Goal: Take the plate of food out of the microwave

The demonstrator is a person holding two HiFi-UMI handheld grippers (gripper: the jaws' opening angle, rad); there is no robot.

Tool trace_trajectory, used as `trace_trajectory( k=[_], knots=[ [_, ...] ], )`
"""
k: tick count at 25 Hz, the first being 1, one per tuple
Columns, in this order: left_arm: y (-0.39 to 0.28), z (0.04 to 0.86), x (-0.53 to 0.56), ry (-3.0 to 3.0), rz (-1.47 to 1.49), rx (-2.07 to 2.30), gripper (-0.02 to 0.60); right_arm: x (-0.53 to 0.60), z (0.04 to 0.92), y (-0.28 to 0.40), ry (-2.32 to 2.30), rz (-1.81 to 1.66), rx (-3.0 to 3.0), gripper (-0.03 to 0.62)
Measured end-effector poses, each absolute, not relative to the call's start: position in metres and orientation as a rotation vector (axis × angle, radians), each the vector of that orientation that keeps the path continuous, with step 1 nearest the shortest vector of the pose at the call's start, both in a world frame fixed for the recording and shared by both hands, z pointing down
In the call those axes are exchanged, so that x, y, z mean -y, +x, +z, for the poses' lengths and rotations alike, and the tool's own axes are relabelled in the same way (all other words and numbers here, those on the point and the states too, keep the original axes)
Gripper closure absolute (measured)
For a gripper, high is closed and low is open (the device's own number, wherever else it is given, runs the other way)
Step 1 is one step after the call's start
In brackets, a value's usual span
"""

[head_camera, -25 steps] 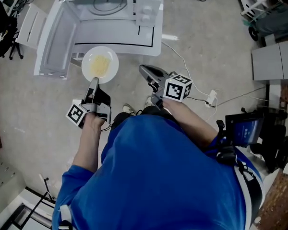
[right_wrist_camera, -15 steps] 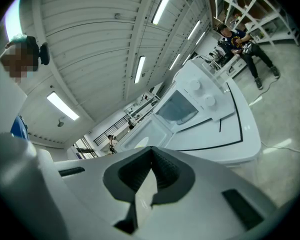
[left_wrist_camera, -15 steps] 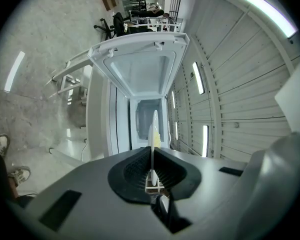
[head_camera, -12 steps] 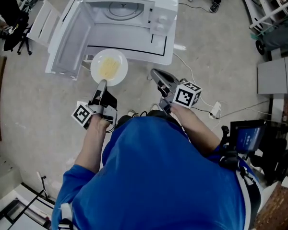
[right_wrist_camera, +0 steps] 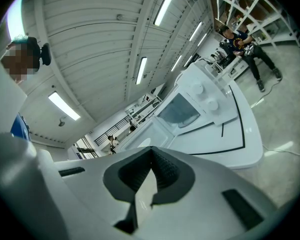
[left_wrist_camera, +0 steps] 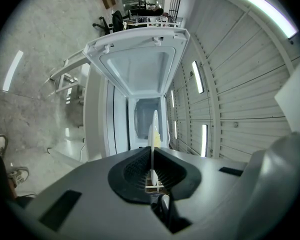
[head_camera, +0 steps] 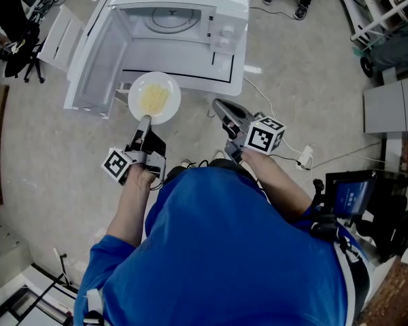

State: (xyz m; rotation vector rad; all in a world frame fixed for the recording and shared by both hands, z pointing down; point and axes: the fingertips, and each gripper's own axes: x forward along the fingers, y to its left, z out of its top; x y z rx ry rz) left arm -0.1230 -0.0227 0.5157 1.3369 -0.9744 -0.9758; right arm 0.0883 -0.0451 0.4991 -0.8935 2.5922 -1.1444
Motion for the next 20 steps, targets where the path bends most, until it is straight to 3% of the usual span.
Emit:
trace_trajectory(
  k=[20],
  knots=[
    [-0.108, 0.514, 0.026, 1.339, -0.966, 0.973, 0.561, 0.047, 0.500, 0.106, -0.902, -1.131, -2.568, 0.595]
  ],
)
